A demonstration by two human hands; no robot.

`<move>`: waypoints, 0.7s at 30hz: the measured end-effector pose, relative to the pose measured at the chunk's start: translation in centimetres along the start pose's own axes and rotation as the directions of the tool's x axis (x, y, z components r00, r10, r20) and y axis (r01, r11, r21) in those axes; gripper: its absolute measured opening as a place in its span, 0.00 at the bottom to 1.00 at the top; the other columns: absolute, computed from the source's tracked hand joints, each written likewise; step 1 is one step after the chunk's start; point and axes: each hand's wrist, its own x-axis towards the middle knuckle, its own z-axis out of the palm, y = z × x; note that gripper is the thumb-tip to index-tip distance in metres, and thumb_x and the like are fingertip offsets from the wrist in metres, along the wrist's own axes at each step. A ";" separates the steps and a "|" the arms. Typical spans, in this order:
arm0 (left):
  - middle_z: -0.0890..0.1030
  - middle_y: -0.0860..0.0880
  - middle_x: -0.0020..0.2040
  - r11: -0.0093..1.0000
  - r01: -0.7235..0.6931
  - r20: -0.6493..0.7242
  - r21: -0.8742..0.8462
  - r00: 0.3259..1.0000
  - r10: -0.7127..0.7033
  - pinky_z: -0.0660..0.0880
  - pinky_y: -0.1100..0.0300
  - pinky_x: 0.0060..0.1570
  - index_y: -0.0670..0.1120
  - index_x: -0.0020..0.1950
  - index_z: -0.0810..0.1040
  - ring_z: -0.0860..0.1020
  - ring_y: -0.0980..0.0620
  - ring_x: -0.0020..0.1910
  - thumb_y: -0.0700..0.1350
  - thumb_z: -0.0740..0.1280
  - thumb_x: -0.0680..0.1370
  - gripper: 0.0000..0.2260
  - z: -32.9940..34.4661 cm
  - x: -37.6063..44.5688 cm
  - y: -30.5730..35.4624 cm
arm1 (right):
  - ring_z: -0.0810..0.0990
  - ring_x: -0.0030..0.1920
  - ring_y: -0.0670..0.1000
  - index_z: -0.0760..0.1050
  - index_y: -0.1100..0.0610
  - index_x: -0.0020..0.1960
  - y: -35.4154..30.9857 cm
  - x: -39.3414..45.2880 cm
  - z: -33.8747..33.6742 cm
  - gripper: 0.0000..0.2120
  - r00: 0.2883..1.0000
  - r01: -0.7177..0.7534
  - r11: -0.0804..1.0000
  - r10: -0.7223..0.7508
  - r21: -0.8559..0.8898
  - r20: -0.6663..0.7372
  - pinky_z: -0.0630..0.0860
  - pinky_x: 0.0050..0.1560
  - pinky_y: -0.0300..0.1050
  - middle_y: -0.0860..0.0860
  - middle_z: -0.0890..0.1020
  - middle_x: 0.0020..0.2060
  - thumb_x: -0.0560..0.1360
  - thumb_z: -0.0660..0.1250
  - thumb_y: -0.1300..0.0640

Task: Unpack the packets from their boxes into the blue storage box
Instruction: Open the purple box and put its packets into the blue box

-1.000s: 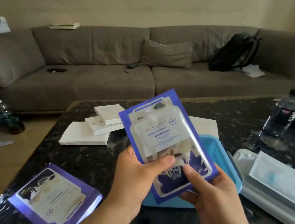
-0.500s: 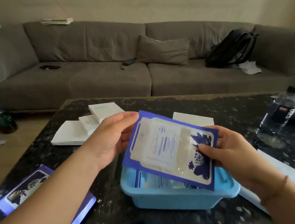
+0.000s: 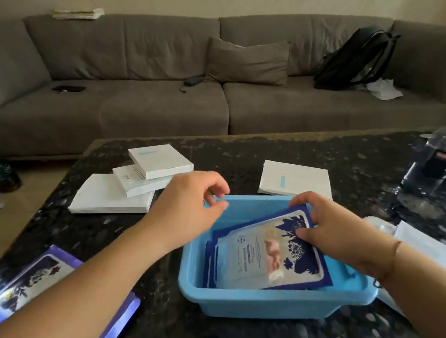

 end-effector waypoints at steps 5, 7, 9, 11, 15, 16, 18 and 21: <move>0.79 0.55 0.48 0.924 -0.227 0.491 0.309 0.870 0.049 0.78 0.52 0.48 0.55 0.52 0.77 0.78 0.54 0.46 0.54 0.73 0.73 0.11 1.2 -0.1 1.5 | 0.80 0.49 0.50 0.66 0.45 0.59 0.0 0.9 1.8 0.18 1.000 0.008 0.968 -0.007 -0.249 0.004 0.79 0.46 0.40 0.51 0.79 0.53 0.77 0.67 0.61; 0.79 0.52 0.49 0.861 -0.304 0.615 0.408 0.789 -0.013 0.78 0.51 0.45 0.53 0.54 0.76 0.78 0.50 0.47 0.56 0.73 0.72 0.14 2.2 -0.2 2.1 | 0.79 0.49 0.49 0.65 0.46 0.63 0.0 0.8 2.1 0.21 0.999 0.020 0.939 -0.009 -0.344 0.035 0.76 0.47 0.38 0.51 0.79 0.53 0.76 0.69 0.60; 0.79 0.50 0.47 0.799 -0.365 0.685 0.478 0.724 -0.079 0.77 0.52 0.41 0.51 0.54 0.76 0.78 0.47 0.45 0.55 0.72 0.73 0.14 3.2 -0.3 2.5 | 0.79 0.51 0.50 0.63 0.48 0.69 -0.3 0.4 2.2 0.27 0.997 0.031 0.897 0.002 -0.441 0.075 0.75 0.51 0.39 0.51 0.79 0.56 0.75 0.70 0.57; 0.78 0.49 0.45 0.740 -0.418 0.713 0.527 0.691 -0.118 0.74 0.54 0.37 0.49 0.52 0.76 0.77 0.47 0.43 0.53 0.70 0.74 0.11 4.0 -0.3 2.8 | 0.78 0.58 0.52 0.62 0.49 0.72 -0.4 0.0 2.0 0.29 0.996 0.044 0.838 0.002 -0.543 0.084 0.74 0.60 0.42 0.51 0.78 0.61 0.75 0.71 0.55; 0.79 0.48 0.47 0.713 -0.418 0.717 0.562 0.677 -0.168 0.71 0.55 0.35 0.48 0.54 0.77 0.77 0.47 0.43 0.49 0.71 0.74 0.11 4.7 -0.2 3.1 | 0.78 0.49 0.50 0.72 0.54 0.62 -0.5 -0.8 2.2 0.13 0.995 0.077 0.700 -0.014 -0.710 0.094 0.75 0.53 0.40 0.50 0.79 0.52 0.78 0.64 0.59; 0.79 0.47 0.47 0.713 -0.416 0.714 0.564 0.679 -0.169 0.70 0.55 0.36 0.47 0.54 0.78 0.76 0.46 0.43 0.47 0.71 0.74 0.10 4.8 -0.3 3.2 | 0.76 0.42 0.47 0.74 0.55 0.56 -0.6 -1.0 2.4 0.07 0.994 0.086 0.659 -0.010 -0.747 0.106 0.73 0.47 0.40 0.49 0.77 0.44 0.79 0.63 0.60; 0.77 0.47 0.45 0.715 -0.418 0.717 0.560 0.677 -0.166 0.71 0.54 0.37 0.47 0.55 0.77 0.75 0.46 0.42 0.43 0.70 0.74 0.10 5.0 -0.4 3.2 | 0.71 0.35 0.46 0.73 0.56 0.48 -0.8 -1.1 2.8 0.02 0.990 0.103 0.587 0.017 -0.803 0.139 0.69 0.43 0.39 0.48 0.71 0.37 0.79 0.63 0.59; 0.73 0.47 0.44 0.716 -0.442 0.735 0.540 0.662 -0.146 0.69 0.52 0.38 0.46 0.59 0.74 0.73 0.44 0.42 0.40 0.66 0.77 0.11 5.5 -0.7 3.4 | 0.73 0.42 0.50 0.76 0.58 0.56 -1.0 -0.7 2.9 0.09 0.975 0.114 0.557 0.098 -0.823 0.201 0.70 0.44 0.39 0.52 0.78 0.46 0.79 0.64 0.56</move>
